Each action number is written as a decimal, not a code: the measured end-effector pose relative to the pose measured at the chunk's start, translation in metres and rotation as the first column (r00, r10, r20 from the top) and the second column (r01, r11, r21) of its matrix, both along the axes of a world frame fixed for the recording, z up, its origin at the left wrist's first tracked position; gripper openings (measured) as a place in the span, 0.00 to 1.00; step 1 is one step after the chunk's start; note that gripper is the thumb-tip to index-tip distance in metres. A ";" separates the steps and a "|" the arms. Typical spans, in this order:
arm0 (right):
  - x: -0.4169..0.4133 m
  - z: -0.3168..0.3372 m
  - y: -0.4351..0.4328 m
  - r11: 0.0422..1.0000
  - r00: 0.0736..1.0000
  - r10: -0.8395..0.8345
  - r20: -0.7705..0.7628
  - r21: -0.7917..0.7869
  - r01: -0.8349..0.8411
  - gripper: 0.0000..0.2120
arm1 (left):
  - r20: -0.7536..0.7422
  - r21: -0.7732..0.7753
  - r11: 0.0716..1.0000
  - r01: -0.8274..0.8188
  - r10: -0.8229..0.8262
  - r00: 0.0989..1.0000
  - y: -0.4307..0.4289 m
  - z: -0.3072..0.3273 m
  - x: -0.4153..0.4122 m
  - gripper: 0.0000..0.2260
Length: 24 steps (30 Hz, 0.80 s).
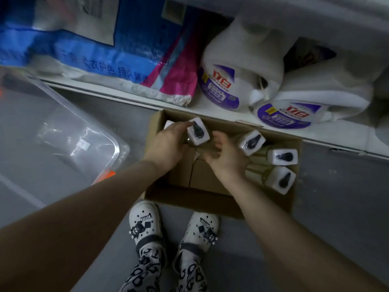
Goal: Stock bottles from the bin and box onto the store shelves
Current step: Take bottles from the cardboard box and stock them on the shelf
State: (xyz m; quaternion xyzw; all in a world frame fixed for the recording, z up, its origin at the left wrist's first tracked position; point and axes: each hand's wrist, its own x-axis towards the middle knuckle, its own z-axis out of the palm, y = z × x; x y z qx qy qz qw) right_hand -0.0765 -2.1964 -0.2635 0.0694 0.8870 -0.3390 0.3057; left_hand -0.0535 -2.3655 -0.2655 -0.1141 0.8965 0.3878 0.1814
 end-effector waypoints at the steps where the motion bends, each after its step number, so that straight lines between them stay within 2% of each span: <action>1: -0.001 -0.010 -0.002 1.000 1.000 0.002 0.003 0.004 -0.002 0.28 | -0.009 -0.010 1.000 0.014 -0.014 1.000 -0.001 -0.009 -0.002 0.26; 5: -0.004 -0.047 -0.013 0.998 0.999 -0.043 -0.004 -0.045 0.043 0.32 | -0.043 -0.049 0.994 0.100 -0.102 0.994 -0.005 -0.047 -0.009 0.29; 7: -0.005 -0.062 -0.017 0.997 0.997 -0.065 -0.029 -0.051 0.063 0.31 | -0.070 -0.087 0.986 0.139 -0.146 0.987 -0.006 -0.063 -0.011 0.29; 11: -0.006 -0.083 -0.025 0.993 0.993 -0.102 -0.064 -0.072 0.097 0.31 | -0.179 -0.285 0.928 0.240 -0.298 0.938 -0.006 -0.083 -0.010 0.27; 17: 0.000 -0.091 -0.026 0.979 0.980 -0.148 -0.130 -0.160 0.127 0.21 | -0.203 -0.328 0.917 0.227 -0.303 0.931 -0.005 -0.083 -0.015 0.25; 21: -0.007 -0.079 -0.011 0.996 0.991 -0.032 -0.132 -0.091 0.020 0.16 | -0.167 -0.321 0.913 0.251 -0.316 0.934 -0.002 -0.074 -0.015 0.23; 24: -0.007 -0.059 0.001 0.993 0.986 0.098 -0.134 -0.055 -0.106 0.16 | -0.144 -0.245 0.935 0.258 -0.298 0.944 0.001 -0.060 -0.012 0.25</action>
